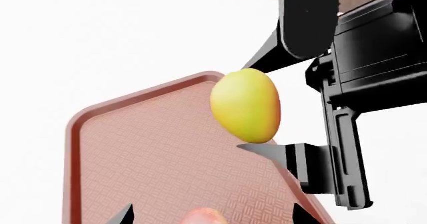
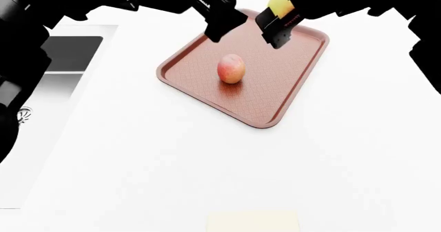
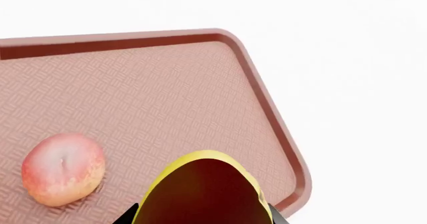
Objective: Pick up the fruits and vegetables and place them in the sink. Turn on the sink faucet to wash them. Then turn the sink off and put them in the tray.
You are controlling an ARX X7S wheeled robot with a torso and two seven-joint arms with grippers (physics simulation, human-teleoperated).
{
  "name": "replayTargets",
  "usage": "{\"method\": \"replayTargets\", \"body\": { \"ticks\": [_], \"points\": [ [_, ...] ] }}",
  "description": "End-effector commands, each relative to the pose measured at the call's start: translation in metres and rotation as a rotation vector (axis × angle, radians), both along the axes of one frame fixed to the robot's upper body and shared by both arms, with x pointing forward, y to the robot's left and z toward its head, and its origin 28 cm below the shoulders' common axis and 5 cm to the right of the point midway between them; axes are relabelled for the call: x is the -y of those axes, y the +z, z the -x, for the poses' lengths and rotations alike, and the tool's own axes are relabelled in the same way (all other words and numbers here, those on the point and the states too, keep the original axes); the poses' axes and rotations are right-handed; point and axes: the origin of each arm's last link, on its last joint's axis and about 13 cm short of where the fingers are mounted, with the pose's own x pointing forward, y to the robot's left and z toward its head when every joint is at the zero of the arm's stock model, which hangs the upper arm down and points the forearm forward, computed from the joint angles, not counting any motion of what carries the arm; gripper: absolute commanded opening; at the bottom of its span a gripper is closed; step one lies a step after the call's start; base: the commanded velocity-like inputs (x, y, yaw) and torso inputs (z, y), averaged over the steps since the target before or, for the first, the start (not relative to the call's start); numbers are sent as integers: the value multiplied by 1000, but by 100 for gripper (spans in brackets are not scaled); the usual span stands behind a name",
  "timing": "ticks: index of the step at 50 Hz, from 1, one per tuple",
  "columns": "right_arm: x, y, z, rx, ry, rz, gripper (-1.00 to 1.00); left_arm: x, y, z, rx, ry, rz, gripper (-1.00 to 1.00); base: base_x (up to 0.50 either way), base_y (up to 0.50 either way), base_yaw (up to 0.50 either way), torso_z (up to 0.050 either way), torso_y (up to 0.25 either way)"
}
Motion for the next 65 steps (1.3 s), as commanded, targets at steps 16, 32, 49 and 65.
{"method": "replayTargets", "body": {
  "ticks": [16,32,49,65],
  "points": [
    [2,-26,-29,-72,-6,33,-100,-3,6,7,28,-56,76,100,0,0,0,0,0],
    [2,-29,-30,-81,3,31,-100,-5,6,9,49,-70,65,100,1,0,0,0,-135],
    [2,-31,-30,-96,-3,30,100,-5,9,10,61,-72,63,100,-1,0,0,0,-116],
    [4,-23,-28,-88,-12,24,100,-5,7,9,47,-81,70,100,0,0,0,0,52]
  ]
}}
